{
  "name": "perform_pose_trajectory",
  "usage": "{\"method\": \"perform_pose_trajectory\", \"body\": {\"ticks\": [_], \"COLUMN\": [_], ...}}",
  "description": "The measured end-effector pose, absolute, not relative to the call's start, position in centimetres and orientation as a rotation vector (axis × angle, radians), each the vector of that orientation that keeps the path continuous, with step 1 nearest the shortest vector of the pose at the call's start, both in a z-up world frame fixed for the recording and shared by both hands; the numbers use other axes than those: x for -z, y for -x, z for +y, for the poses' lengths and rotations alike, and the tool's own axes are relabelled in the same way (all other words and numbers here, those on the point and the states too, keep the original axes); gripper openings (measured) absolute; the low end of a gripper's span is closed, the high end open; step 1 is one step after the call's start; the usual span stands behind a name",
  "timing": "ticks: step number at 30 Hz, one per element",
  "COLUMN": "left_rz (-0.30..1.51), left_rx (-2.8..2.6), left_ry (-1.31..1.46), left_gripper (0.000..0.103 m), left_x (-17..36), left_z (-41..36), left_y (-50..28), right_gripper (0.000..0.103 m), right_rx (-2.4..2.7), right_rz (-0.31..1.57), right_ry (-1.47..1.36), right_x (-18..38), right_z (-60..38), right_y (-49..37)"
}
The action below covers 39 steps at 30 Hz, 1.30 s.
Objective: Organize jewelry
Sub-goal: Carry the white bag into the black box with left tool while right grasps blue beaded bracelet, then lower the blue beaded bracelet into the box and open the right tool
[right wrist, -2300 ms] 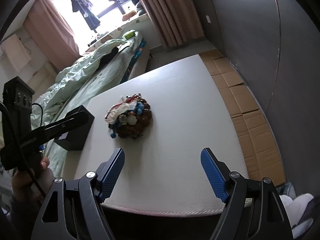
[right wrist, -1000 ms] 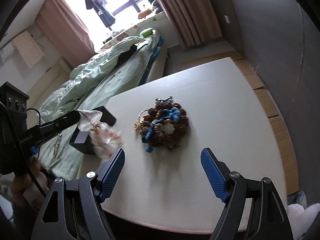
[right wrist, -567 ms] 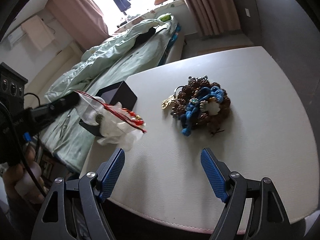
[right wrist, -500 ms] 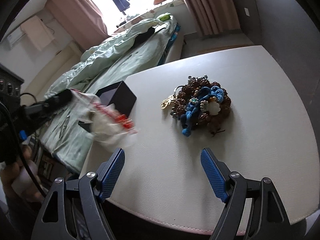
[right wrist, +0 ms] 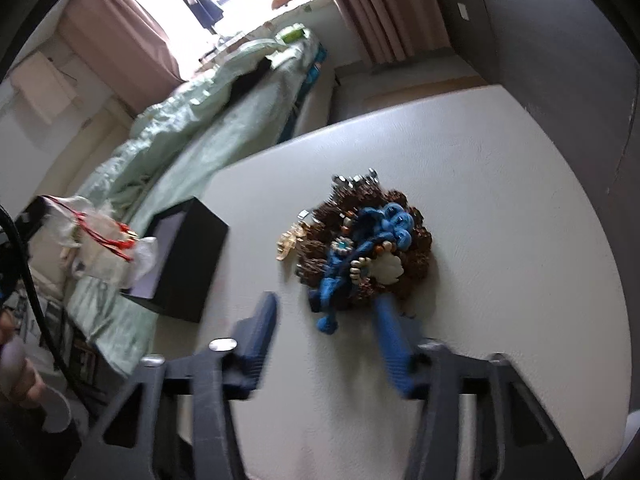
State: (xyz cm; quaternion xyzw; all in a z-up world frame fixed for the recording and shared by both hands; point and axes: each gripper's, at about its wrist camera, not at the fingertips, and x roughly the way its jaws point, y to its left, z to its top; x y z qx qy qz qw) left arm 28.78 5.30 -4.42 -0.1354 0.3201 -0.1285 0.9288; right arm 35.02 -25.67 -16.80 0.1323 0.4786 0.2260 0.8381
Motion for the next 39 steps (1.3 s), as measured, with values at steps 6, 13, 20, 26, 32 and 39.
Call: {"method": "perform_pose_trajectory", "body": {"ticks": [6, 13, 20, 26, 32, 39], "left_rz": [0.689, 0.773, 0.74, 0.728, 0.726, 0.722], "left_rx": [0.23, 0.208, 0.192, 0.159, 0.139, 0.124], "left_ry": [0.301, 0.345, 0.393, 0.409, 0.428, 0.444], "left_gripper": [0.003, 0.005, 0.078, 0.078, 0.078, 0.078], "left_x": [6.2, 7.6, 7.3, 6.8, 6.9, 7.0], "left_z": [6.6, 7.5, 8.7, 10.3, 11.6, 12.3], "left_y": [-29.8, -31.0, -29.7, -28.3, -27.1, -26.3], "right_gripper": [0.01, 0.01, 0.009, 0.009, 0.009, 0.034], "right_rx": [-0.507, -0.569, -0.655, -0.736, -0.805, -0.836], "right_rz": [1.007, 0.908, 0.82, 0.791, 0.801, 0.894], "right_ry": [-0.291, -0.264, -0.239, -0.216, -0.209, -0.212], "right_x": [16.3, 11.1, 6.1, 3.8, 3.5, 4.7], "right_z": [-25.9, -25.3, -22.8, -19.4, -15.7, -12.3], "right_y": [-35.1, -34.9, -35.0, -35.1, -35.0, -35.4]}}
